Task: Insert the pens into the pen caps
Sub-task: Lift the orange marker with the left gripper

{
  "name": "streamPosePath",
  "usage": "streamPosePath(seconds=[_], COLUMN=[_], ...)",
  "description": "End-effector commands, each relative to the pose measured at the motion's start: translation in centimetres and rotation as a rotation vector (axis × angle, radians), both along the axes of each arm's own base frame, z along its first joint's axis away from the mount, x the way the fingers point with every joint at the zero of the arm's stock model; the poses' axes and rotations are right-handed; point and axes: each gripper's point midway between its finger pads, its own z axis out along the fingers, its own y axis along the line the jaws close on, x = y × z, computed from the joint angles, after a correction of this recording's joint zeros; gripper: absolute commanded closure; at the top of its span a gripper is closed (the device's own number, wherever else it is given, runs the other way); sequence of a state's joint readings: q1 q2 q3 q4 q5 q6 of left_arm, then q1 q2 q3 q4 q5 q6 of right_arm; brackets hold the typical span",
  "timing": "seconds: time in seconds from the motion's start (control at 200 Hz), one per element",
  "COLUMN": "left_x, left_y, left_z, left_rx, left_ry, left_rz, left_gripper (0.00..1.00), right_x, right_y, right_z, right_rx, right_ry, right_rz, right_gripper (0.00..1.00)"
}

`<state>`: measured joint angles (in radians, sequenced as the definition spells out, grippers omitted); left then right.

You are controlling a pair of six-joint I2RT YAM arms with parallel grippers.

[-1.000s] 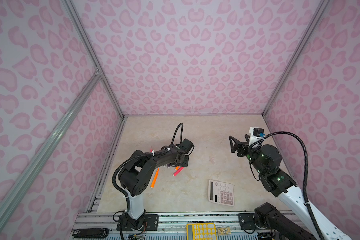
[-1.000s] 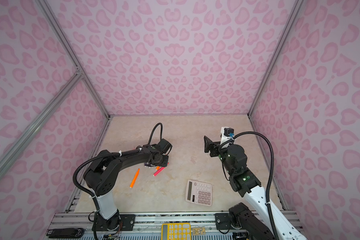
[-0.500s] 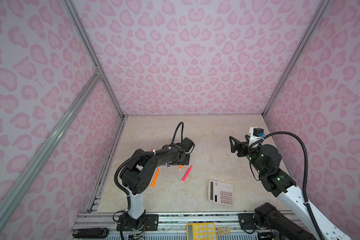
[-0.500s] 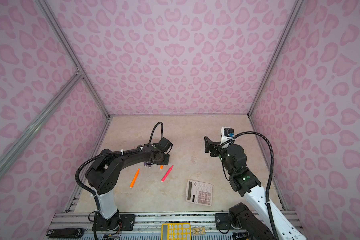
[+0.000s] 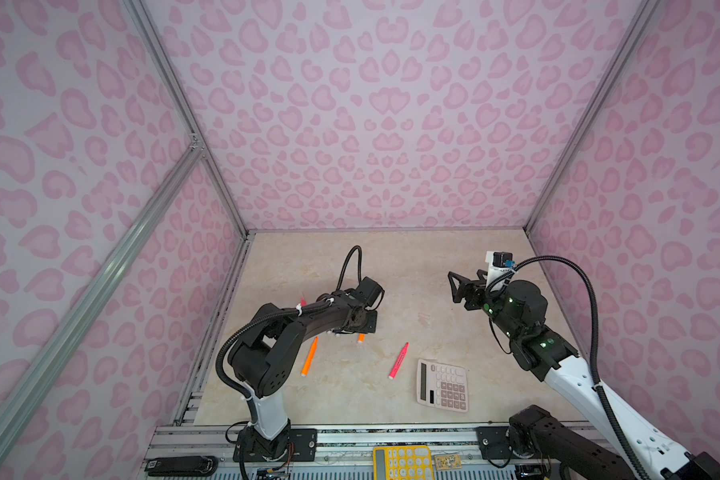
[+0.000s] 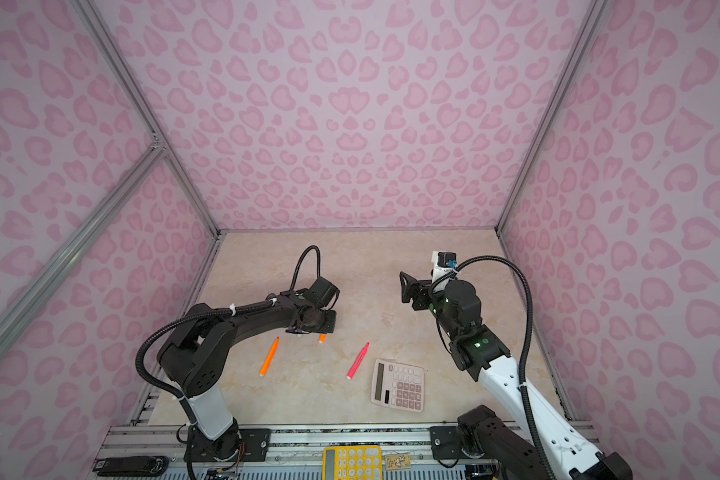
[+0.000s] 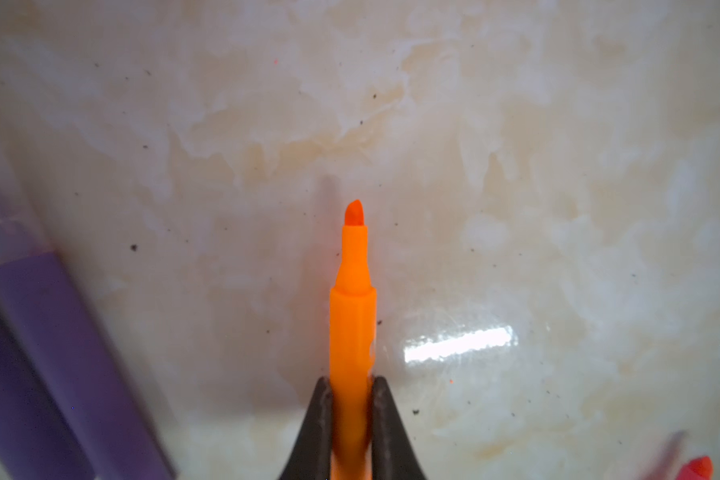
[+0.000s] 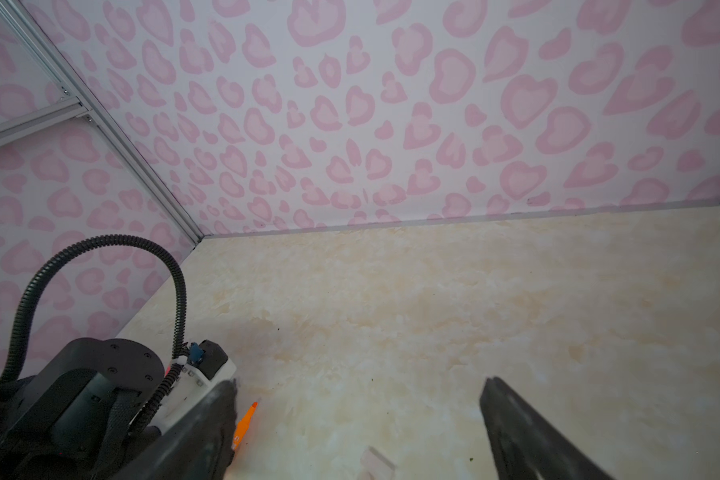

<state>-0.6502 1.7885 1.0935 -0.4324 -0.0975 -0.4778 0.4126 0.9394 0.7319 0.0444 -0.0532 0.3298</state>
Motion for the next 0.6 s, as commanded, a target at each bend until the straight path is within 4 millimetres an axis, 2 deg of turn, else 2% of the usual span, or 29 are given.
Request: streamPosePath(seconds=[0.0, 0.17, 0.245, 0.325, 0.47, 0.595], left_x=[0.3, 0.3, 0.4, 0.3, -0.3, -1.4], left_y=[-0.3, -0.7, -1.2, -1.4, -1.4, -1.2], left_z=[0.9, 1.4, 2.4, 4.2, 8.7, 12.4], left_rx=[-0.029, -0.065, -0.108, -0.164, -0.283, -0.381], left_ry=[-0.032, -0.045, -0.078, -0.142, -0.300, -0.430], left_rz=[0.007, -0.006, -0.015, -0.023, -0.051, -0.086], left_gripper=[0.97, 0.97, 0.97, 0.97, 0.97, 0.97], right_x=[0.8, 1.5, 1.7, 1.9, 2.3, 1.6], right_y=[0.9, 1.5, 1.7, 2.5, 4.4, 7.8], right_z=[0.3, -0.3, -0.5, -0.7, -1.0, -0.8], right_rx=[0.041, 0.049, 0.063, 0.102, 0.204, 0.241], right_ry=[0.008, 0.036, 0.043, 0.054, 0.076, 0.072], right_rz=[0.021, 0.028, 0.032, 0.059, 0.103, 0.168], right_gripper=[0.08, 0.09, 0.09, 0.09, 0.10, 0.10])
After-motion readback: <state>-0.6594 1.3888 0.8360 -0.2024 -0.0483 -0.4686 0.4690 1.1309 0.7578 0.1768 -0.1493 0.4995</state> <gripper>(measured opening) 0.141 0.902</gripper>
